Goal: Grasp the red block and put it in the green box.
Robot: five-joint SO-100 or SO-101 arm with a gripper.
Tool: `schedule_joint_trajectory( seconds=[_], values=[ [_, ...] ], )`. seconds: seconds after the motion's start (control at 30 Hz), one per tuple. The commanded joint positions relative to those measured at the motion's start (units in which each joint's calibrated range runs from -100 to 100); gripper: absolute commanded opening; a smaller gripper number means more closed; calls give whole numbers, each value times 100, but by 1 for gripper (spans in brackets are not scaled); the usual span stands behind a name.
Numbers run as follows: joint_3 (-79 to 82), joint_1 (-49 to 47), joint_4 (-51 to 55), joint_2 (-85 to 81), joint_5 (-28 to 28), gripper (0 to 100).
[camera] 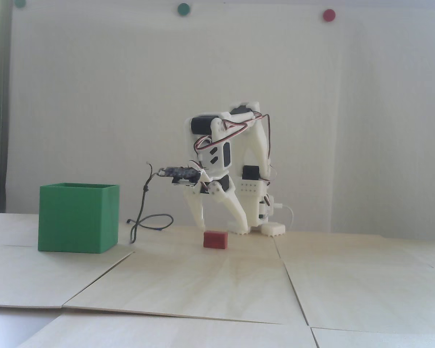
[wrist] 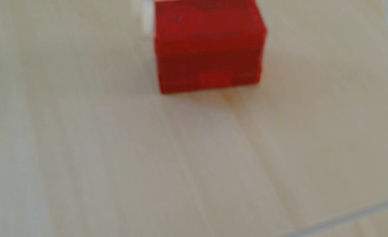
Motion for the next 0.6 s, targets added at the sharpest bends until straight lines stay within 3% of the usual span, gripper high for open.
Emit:
schedule_joint_trajectory(
  seconds=[0.0,0.47,0.57],
  values=[
    [9,-93,97,-450,196,36],
    [994,-229,-375,-458,154,36],
    [994,-205,-502,-450,154,29]
  ],
)
